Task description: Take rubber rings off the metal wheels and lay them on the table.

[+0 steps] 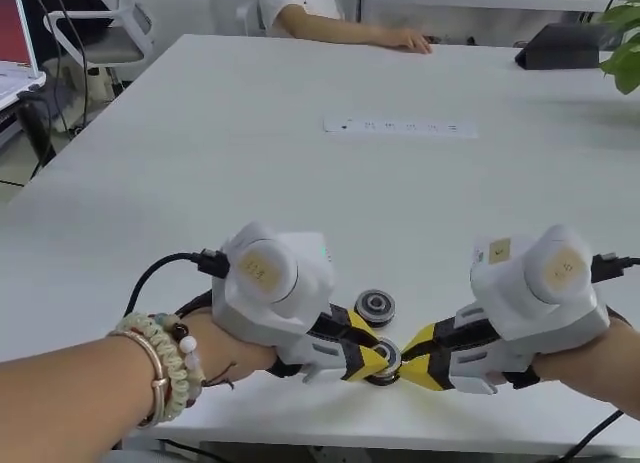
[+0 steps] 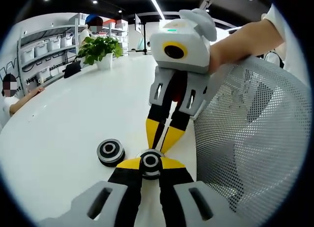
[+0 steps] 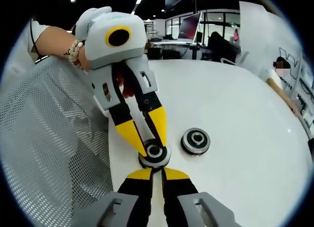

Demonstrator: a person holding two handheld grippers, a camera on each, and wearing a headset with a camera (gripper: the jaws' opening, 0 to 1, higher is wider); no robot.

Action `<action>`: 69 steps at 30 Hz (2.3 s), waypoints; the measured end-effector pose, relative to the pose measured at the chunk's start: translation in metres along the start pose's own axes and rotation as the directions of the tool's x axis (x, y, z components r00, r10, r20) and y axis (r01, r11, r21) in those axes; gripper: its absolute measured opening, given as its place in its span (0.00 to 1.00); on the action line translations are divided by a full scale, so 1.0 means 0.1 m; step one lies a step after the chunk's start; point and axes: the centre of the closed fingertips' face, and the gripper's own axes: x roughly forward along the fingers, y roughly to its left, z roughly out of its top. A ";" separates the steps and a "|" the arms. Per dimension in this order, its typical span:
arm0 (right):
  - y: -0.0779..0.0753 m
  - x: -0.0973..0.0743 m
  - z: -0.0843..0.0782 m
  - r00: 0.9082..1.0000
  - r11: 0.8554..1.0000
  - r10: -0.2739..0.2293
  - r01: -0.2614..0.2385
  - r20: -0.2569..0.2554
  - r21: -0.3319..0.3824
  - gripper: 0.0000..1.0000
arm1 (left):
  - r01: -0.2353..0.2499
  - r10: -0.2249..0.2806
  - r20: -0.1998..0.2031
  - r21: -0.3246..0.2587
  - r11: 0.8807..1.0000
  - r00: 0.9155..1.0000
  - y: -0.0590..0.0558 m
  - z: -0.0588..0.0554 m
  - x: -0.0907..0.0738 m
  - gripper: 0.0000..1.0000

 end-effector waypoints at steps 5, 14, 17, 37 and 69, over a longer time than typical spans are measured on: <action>-0.02 0.00 0.00 1.000 1.000 -0.017 0.018 -0.012 0.025 0.00 | -0.001 0.001 0.000 0.000 1.000 1.000 0.00 0.00 0.00 0.07; -0.07 -0.02 -0.01 0.999 0.985 -0.035 0.037 -0.012 0.170 0.00 | -0.003 0.003 0.000 0.006 1.000 1.000 -0.01 0.00 0.00 0.07; -0.07 -0.01 0.00 0.999 0.996 -0.052 0.051 0.005 0.075 0.00 | -0.003 0.003 -0.001 0.007 1.000 1.000 -0.01 0.00 0.00 0.07; -0.10 -0.07 0.08 0.997 0.904 -0.009 -0.024 0.074 0.427 0.00 | -0.003 0.003 0.005 0.005 1.000 1.000 0.00 0.00 0.00 0.07; 0.08 -0.16 0.50 0.955 0.810 0.089 -0.234 0.282 0.538 0.00 | 0.009 -0.009 -0.003 0.018 1.000 1.000 -0.02 0.00 0.01 0.07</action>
